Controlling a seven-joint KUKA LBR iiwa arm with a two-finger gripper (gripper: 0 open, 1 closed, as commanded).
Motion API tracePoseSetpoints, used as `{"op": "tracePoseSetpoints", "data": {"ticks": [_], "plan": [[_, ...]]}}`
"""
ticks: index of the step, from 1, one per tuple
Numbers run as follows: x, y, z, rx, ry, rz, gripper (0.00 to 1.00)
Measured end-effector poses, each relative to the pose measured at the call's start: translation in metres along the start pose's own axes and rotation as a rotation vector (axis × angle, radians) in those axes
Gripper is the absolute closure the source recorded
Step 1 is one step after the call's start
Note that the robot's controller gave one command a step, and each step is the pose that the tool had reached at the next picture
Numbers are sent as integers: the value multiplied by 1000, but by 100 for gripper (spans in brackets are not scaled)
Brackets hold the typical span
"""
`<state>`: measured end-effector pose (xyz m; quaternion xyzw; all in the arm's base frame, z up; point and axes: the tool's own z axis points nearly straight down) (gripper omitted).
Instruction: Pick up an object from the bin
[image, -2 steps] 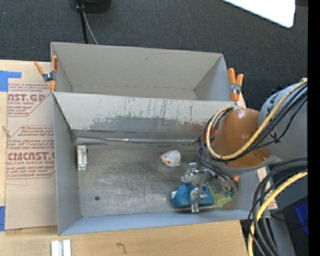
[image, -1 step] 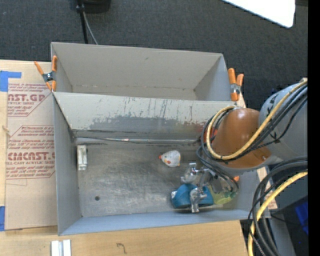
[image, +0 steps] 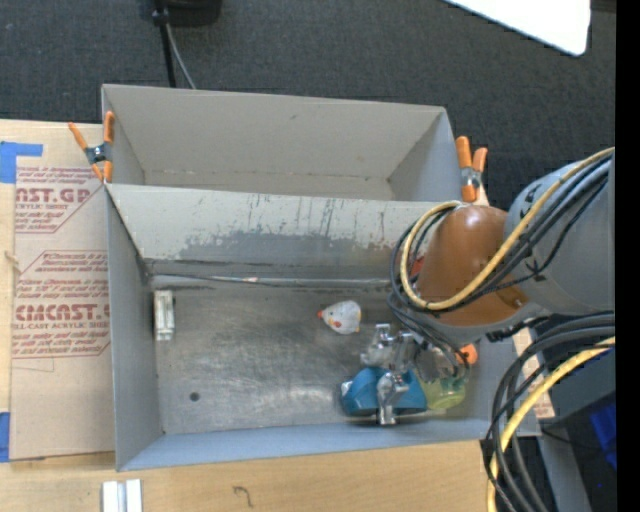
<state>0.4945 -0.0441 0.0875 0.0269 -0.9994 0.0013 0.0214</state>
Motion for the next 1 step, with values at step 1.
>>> {"op": "tracePoseSetpoints", "data": {"ticks": [1], "plan": [[1,-5,-158,2,-40,-233,100]]}}
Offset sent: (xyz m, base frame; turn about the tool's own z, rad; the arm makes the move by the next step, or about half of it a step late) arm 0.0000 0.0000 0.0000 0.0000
